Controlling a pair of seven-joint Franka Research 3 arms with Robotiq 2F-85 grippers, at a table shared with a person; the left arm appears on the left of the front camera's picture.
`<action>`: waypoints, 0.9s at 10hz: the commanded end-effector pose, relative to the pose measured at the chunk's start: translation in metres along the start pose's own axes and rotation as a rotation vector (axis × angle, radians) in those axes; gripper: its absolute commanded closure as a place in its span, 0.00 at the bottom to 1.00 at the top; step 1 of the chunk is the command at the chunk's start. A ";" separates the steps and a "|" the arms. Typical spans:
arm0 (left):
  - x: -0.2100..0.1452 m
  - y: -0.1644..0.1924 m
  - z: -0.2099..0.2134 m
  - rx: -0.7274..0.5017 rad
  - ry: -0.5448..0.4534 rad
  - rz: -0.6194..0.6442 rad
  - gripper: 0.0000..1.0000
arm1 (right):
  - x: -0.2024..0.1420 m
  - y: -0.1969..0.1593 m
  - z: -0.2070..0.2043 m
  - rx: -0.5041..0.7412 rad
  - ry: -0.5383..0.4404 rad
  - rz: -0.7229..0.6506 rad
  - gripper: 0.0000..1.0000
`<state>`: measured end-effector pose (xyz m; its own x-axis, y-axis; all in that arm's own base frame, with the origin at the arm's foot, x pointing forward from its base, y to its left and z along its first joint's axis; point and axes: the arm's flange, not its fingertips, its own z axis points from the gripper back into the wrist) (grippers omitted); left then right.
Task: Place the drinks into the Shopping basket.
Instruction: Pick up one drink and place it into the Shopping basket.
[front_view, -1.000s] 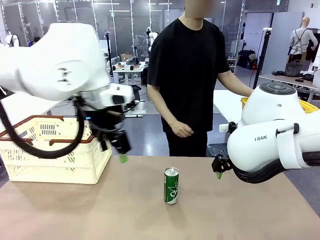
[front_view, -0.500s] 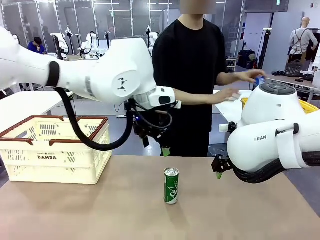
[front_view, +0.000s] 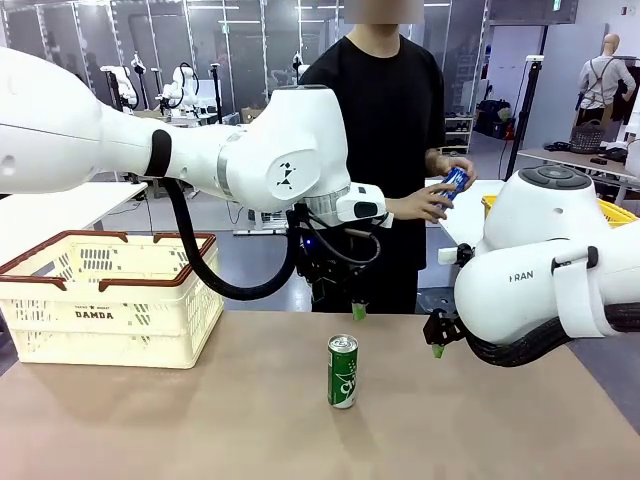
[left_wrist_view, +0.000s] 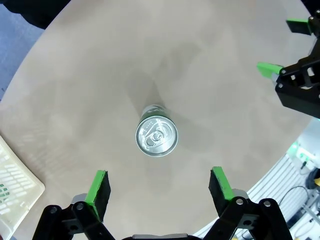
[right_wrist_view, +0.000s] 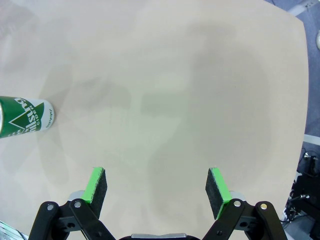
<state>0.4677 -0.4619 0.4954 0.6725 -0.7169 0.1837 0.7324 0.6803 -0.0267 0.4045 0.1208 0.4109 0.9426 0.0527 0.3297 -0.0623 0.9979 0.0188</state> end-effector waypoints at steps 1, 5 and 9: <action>0.001 -0.001 0.003 0.004 0.018 -0.015 0.00 | -0.001 -0.001 -0.002 -0.005 -0.006 0.007 0.00; 0.000 0.000 0.000 0.000 0.000 0.000 0.00 | -0.001 -0.001 -0.002 -0.005 -0.006 0.007 0.00; 0.009 -0.001 -0.024 -0.013 0.028 -0.003 0.00 | -0.001 -0.001 -0.002 -0.005 -0.006 0.007 0.00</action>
<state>0.4706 -0.4646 0.4814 0.6740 -0.7206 0.1628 0.7338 0.6785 -0.0348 0.4045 0.1208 0.4109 0.9426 0.0527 0.3297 -0.0623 0.9979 0.0188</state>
